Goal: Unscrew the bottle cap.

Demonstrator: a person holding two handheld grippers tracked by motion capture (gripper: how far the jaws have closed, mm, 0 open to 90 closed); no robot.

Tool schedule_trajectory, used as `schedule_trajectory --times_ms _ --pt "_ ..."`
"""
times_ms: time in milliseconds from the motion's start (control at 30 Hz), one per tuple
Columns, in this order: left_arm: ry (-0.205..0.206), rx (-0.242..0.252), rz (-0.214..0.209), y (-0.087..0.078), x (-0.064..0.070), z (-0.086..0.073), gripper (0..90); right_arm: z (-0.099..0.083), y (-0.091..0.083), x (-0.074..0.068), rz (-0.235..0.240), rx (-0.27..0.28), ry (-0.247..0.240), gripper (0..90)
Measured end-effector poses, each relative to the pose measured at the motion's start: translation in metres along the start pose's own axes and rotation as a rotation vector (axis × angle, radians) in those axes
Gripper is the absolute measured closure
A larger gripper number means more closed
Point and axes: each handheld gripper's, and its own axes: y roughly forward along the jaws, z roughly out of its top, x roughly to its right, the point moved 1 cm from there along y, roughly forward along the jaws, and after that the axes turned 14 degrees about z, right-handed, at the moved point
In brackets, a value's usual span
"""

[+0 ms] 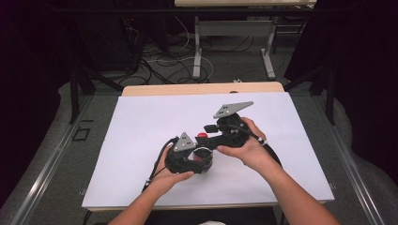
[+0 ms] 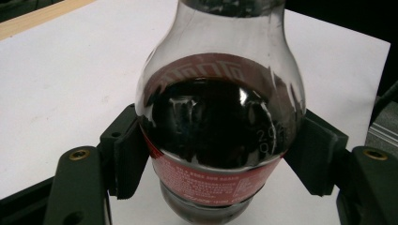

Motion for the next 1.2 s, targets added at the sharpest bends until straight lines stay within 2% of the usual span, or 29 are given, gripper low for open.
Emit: schedule_trajectory --times_ms 100,200,367,500,567,633,667,733,767,800,833,867,900,967,1000,1033,1100,1133,1200 --pt "-0.006 0.004 0.000 0.000 0.000 0.000 30.6 -0.002 0.004 -0.007 -0.020 -0.014 -0.006 48.1" --pt "0.005 -0.008 -0.012 -0.001 0.000 0.001 30.7 -0.002 0.007 -0.008 -0.022 -0.019 -0.021 48.5" --pt "0.004 -0.007 -0.007 -0.001 0.000 0.001 30.7 0.000 0.013 -0.008 -0.051 -0.020 -0.041 52.7" --pt "0.006 -0.008 -0.006 -0.001 0.000 0.001 30.7 0.002 0.017 -0.008 -0.052 -0.031 -0.048 53.4" --pt "0.010 -0.009 -0.001 -0.001 0.001 0.001 30.7 0.003 0.019 -0.006 -0.052 -0.043 -0.063 59.2" --pt "0.013 -0.001 0.000 -0.001 0.001 0.001 30.7 0.005 0.017 -0.005 -0.050 -0.062 -0.082 60.9" --pt "0.004 0.005 -0.003 -0.001 0.001 0.001 30.7 0.005 0.018 -0.003 -0.035 -0.055 -0.090 61.1" --pt "0.011 0.007 -0.002 -0.001 0.001 0.001 30.7 0.006 0.016 0.000 0.004 -0.071 -0.103 61.4" --pt "0.012 0.010 -0.006 -0.001 0.001 0.001 30.7 0.007 0.015 0.003 0.029 -0.083 -0.126 61.5" --pt "0.014 0.009 -0.011 -0.001 0.001 0.001 30.7 0.007 0.015 0.006 0.064 -0.085 -0.140 61.6" --pt "0.013 0.008 -0.014 -0.001 0.002 0.001 30.7 0.008 0.012 0.013 0.129 -0.104 -0.153 61.6" --pt "0.014 0.008 -0.022 -0.001 0.002 0.001 30.7 0.008 0.012 0.013 0.129 -0.104 -0.153 61.6" --pt "0.028 0.000 -0.030 -0.002 0.002 0.002 30.7 0.009 0.010 0.016 0.165 -0.117 -0.185 61.6" --pt "0.024 -0.003 -0.032 -0.002 0.003 0.002 30.7 0.010 0.009 0.020 0.216 -0.133 -0.232 61.4" --pt "0.019 0.008 -0.022 -0.001 0.004 0.002 30.7 0.010 0.009 0.021 0.230 -0.131 -0.252 61.1" --pt "0.018 0.006 -0.024 -0.001 0.004 0.002 30.7 0.010 0.009 0.020 0.217 -0.134 -0.258 58.6" --pt "0.019 0.009 -0.016 -0.001 0.003 0.002 30.7 0.009 0.008 0.017 0.168 -0.094 -0.204 43.0" --pt "0.020 0.009 -0.014 -0.001 0.003 0.002 30.7 0.008 0.005 0.013 0.138 -0.046 -0.127 42.6" --pt "0.008 -0.001 -0.018 -0.002 0.003 0.001 30.7 0.007 0.004 0.009 0.070 -0.035 -0.088 44.1"
